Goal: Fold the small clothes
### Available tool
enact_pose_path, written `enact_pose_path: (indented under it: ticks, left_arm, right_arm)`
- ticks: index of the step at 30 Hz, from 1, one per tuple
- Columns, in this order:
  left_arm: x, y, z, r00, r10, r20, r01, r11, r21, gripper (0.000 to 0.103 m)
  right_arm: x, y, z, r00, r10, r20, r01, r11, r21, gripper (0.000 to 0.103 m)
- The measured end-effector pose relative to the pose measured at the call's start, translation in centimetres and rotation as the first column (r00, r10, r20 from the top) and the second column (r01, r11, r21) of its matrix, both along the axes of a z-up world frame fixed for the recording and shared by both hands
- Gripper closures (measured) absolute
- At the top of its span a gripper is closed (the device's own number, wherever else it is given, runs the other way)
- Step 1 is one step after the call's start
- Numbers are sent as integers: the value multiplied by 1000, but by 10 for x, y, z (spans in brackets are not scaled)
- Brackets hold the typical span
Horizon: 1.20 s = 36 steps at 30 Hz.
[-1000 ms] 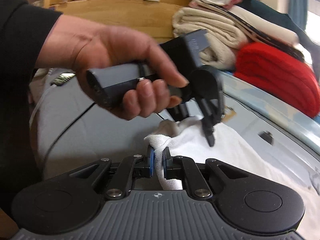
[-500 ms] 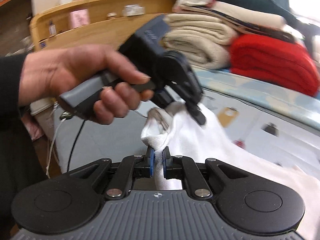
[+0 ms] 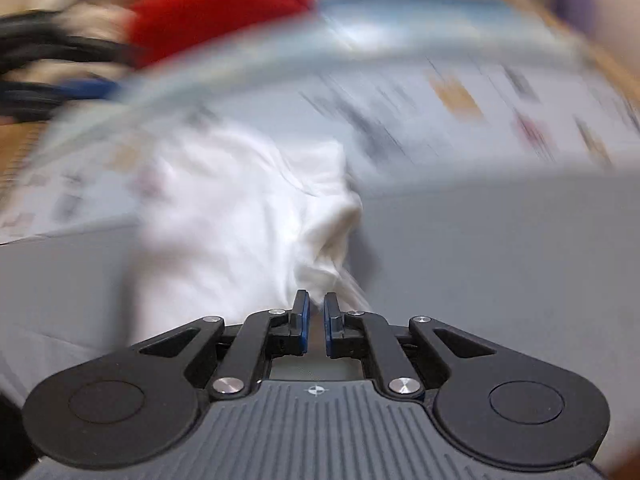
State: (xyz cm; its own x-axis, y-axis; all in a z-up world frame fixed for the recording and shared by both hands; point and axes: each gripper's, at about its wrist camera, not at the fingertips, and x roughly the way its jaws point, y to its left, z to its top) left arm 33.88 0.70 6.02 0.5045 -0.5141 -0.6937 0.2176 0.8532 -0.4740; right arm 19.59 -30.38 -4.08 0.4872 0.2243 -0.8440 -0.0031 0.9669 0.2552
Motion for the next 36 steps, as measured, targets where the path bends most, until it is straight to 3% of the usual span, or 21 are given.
enact_pose_path:
  ticks: [2, 3, 5, 7, 9, 12, 13, 14, 15, 16, 22, 25, 26, 29, 31, 34, 36]
  left_arm:
    - [-1, 0, -9, 999, -22, -48, 25, 998, 65, 50]
    - [-1, 2, -14, 998, -32, -59, 37, 995, 91, 50]
    - [-6, 2, -22, 995, -63, -80, 73, 988, 133, 53]
    - [-8, 1, -33, 990, -98, -102, 113, 981, 156, 58]
    - [-14, -1, -41, 985, -129, -114, 148, 972, 181, 63]
    - [-19, -9, -50, 977, -174, -126, 197, 959, 203, 73]
    - [-19, -10, -51, 976, -180, -124, 204, 956, 211, 74]
    - [-20, -10, -53, 976, -182, -122, 205, 954, 217, 74]
    - [-19, -10, -53, 977, -176, -121, 199, 956, 216, 74]
    - [-17, -9, -55, 978, -169, -123, 192, 958, 215, 75]
    - [-8, -5, -57, 979, -164, -119, 186, 960, 210, 75]
    - [-8, 0, -71, 981, -156, -114, 176, 966, 188, 75]
    - [-5, 3, -77, 982, -125, -140, 152, 967, 203, 80]
    - [5, 12, -73, 991, -69, -114, 89, 981, 174, 82]
    - [11, 20, -70, 994, -49, -97, 62, 988, 143, 82]
    - [16, 21, -76, 991, -58, -119, 73, 989, 126, 82]
    - [20, 13, -84, 985, -97, -143, 118, 983, 144, 82]
  right_arm:
    - [-1, -23, -22, 991, -89, -102, 98, 991, 92, 92]
    - [-2, -31, -25, 987, -117, -111, 131, 983, 126, 91]
    - [-3, -43, -25, 986, -142, -89, 156, 974, 164, 79]
    - [-1, -44, -21, 989, -141, -50, 149, 967, 207, 57]
    - [4, -46, -22, 990, -136, -37, 141, 958, 251, 53]
    - [23, -38, -27, 993, -106, -59, 118, 958, 263, 53]
    - [31, -35, -31, 993, -90, -73, 105, 962, 252, 58]
    - [35, -29, -33, 994, -79, -82, 96, 968, 232, 65]
    - [36, -25, -36, 994, -70, -85, 87, 972, 217, 91]
    - [38, -21, -38, 994, -64, -85, 80, 976, 202, 99]
    - [19, -18, -3, 994, -103, 28, 98, 983, 157, 99]
    - [20, -21, -19, 990, -124, -66, 126, 991, 35, 97]
    - [22, -25, -25, 983, -158, -95, 159, 987, 3, 95]
    - [21, -40, -14, 974, -225, -30, 226, 974, 24, 92]
    - [24, -34, 7, 982, -172, 84, 169, 985, 36, 92]
    - [39, -15, 32, 976, -1, 218, -7, 999, 37, 90]
    - [55, -1, 32, 969, 115, 217, -132, 989, 61, 87]
